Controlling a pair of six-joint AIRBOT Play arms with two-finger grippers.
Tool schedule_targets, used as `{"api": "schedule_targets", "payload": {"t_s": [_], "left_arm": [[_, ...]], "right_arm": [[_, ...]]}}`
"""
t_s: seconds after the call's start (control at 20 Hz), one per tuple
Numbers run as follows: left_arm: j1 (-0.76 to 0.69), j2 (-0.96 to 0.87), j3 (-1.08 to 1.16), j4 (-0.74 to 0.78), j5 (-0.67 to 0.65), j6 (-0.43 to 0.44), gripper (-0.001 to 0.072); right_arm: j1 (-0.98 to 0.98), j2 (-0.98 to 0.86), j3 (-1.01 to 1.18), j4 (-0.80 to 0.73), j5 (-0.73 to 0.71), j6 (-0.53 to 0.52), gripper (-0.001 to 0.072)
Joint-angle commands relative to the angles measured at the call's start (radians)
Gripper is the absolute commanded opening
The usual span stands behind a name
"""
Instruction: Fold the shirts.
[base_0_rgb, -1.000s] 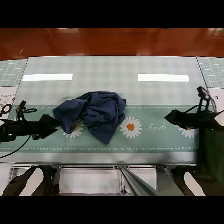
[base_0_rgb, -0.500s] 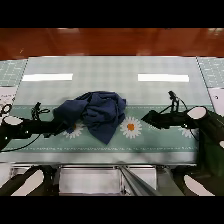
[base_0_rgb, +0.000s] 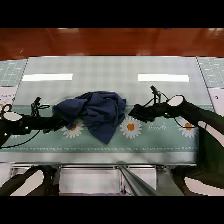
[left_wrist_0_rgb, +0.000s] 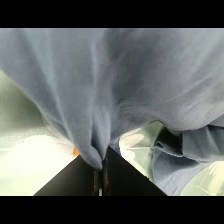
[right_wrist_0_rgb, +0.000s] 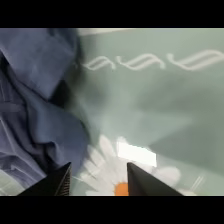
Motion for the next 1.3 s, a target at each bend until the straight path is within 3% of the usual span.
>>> {"api": "schedule_targets", "payload": {"t_s": [0.0, 0.25, 0.3, 0.4, 0.55, 0.8, 1.05, 1.25], "left_arm": [[-0.001, -0.001, 0.005, 0.0, -0.009, 0.003, 0.0018], [-0.001, -0.001, 0.005, 0.0, -0.008, 0.003, 0.0018], [-0.001, -0.001, 0.005, 0.0, -0.008, 0.003, 0.0018], [-0.001, -0.001, 0.01, 0.0, -0.009, 0.004, 0.0018], [0.001, 0.018, 0.129, 0.0, -0.093, 0.03, 0.0018], [0.001, 0.109, 0.597, 0.0, -0.137, -0.003, 0.0018], [0.001, 0.111, 1.117, 0.001, -0.153, -0.096, 0.0018], [0.001, 0.168, 1.348, 0.024, -0.155, -0.096, 0.0018]], "right_arm": [[0.059, -0.091, 0.084, 0.014, 0.011, 0.003, 0.0407], [0.101, -0.171, 0.153, 0.037, 0.021, 0.014, 0.04], [0.101, -0.176, 0.161, 0.036, 0.02, 0.012, 0.0321], [0.1, -0.175, 0.174, 0.036, 0.036, -0.042, 0.0024], [0.065, -0.132, 0.274, -0.063, 0.148, -0.056, 0.0024], [-0.121, 0.11, 0.63, -0.394, 0.261, 0.135, 0.0023], [-0.227, 0.286, 1.034, -0.525, 0.407, 0.142, 0.0023], [-0.227, 0.467, 1.159, -0.662, 0.452, 0.138, 0.0023]]}}
